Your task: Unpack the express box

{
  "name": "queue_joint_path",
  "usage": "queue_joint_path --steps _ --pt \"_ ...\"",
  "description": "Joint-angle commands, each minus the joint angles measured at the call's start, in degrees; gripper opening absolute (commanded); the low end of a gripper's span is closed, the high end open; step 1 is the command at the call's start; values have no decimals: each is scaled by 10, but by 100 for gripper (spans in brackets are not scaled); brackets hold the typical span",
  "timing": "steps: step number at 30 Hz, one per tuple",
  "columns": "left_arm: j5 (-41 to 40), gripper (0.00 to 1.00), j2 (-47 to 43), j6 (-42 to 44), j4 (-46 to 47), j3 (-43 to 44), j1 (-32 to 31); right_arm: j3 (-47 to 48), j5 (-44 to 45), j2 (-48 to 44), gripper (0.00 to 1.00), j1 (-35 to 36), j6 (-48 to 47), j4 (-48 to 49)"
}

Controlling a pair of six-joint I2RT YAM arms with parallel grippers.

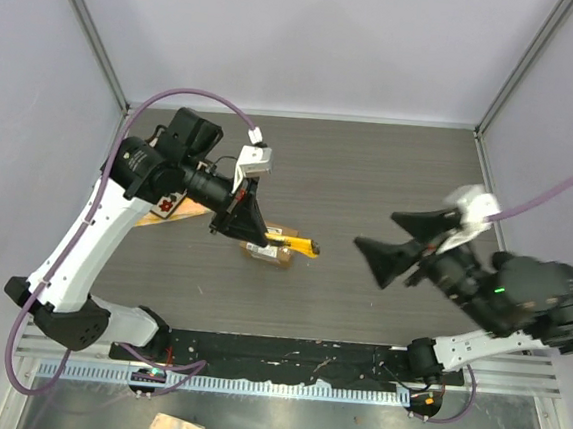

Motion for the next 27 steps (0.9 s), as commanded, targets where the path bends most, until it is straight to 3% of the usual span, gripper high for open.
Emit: queue_joint_path --steps 1,3,7,12,13,15,16,17,18,20,23,27 --pt "13 0 -11 -131 90 27 14 -73 -66 -56 86 -4 86 84" --pt "18 0 -32 -172 167 16 21 -98 -84 -82 88 -4 92 111" --pt "25 0 -60 -342 319 -29 50 -132 -99 -100 93 -3 92 155" --pt "45 0 -62 -509 507 -61 133 -97 -81 -35 95 -21 81 159" --pt "63 0 -61 -535 535 -70 151 -86 -93 -25 95 -66 81 160" --pt "72 0 -60 -610 627 -86 206 -63 -220 -6 95 -150 91 163" --pt "80 0 -58 -628 653 -102 242 -56 -290 14 95 -274 103 165" --pt "84 0 -53 -649 679 -107 257 -51 -413 30 96 -327 113 165" --pt "89 0 -48 -653 683 -111 270 -44 -472 45 96 -376 127 170" --pt "111 0 -42 -662 697 -119 289 -41 -537 85 96 -436 125 186" --pt "124 0 -53 -647 701 -142 293 -58 -625 103 97 -462 123 245" --pt "166 0 -57 -637 712 -161 293 -84 -834 140 97 -515 160 351"
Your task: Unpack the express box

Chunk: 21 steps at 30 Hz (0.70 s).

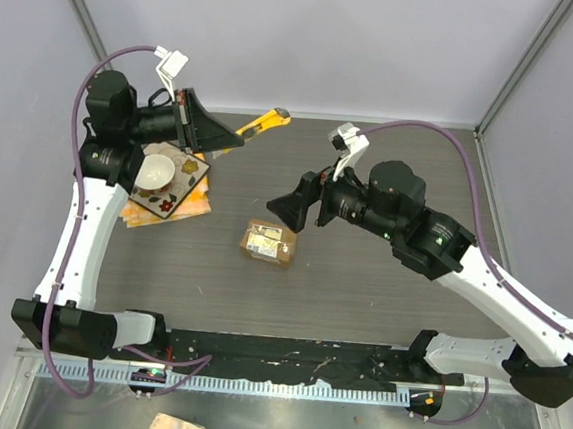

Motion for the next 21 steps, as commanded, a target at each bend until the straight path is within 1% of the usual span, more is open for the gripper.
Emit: queue_joint_path --steps 1,3,5,9,13,15,17,21 --pt "76 0 -15 -16 60 -11 1 -18 -282 20 96 -50 48 160" --pt "105 0 -16 -17 65 -21 1 -28 -334 35 94 -72 77 216" --pt "119 0 -24 -18 73 -30 1 -26 -373 47 93 -83 84 232" --pt "130 0 -43 -18 84 -59 1 -4 -378 62 91 -93 72 234" --pt "130 0 -53 -19 86 -76 -10 7 -356 77 87 -96 64 234" --pt "126 0 -60 -20 89 -88 -14 -10 -351 78 85 -101 85 290" --pt "117 0 -67 -19 90 -91 -19 -19 -352 82 83 -104 102 320" --pt "110 0 -74 -23 90 -100 -32 -38 -345 89 75 -105 127 384"
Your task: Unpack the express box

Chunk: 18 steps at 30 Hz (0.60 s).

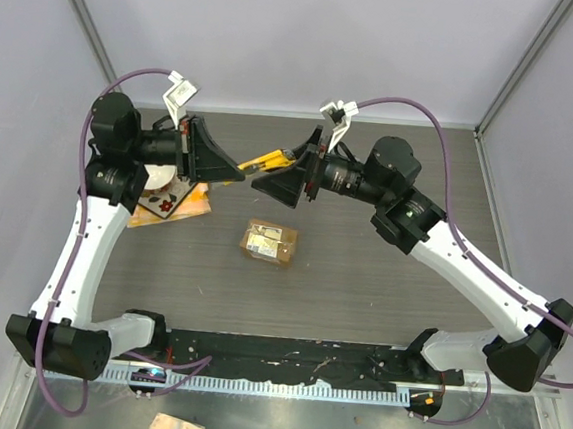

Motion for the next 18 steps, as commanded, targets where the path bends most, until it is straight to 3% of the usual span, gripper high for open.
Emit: queue_joint_path --steps 1,11,18 --pt "-1 0 -20 -11 27 -4 -11 -16 -2 5 74 -4 43 115" --pt "-7 0 -30 -12 31 -20 -16 -38 -15 32 49 -4 93 195" --pt "-11 0 -50 -15 32 -47 -26 -82 22 14 36 -4 107 240"
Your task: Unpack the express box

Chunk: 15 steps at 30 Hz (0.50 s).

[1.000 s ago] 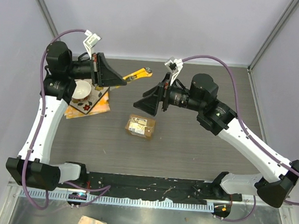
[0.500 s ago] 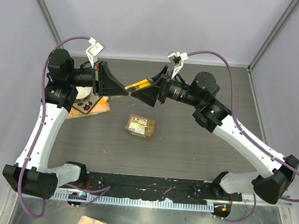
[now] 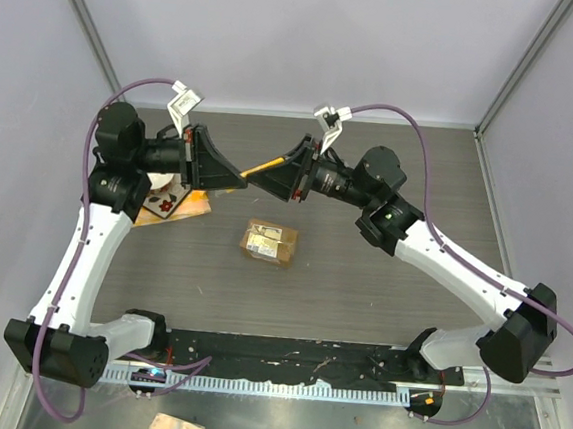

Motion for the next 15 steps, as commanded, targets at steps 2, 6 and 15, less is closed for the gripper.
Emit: queue_joint_path --steps 2,6,15 --pt "-4 0 -40 -13 21 -22 -12 -38 41 -27 32 -2 22 79" --pt "-9 0 -44 -18 22 -27 -12 -50 35 -25 19 -2 31 93" --pt "53 29 -29 -24 15 -30 -12 -66 57 -65 1 -1 -9 34"
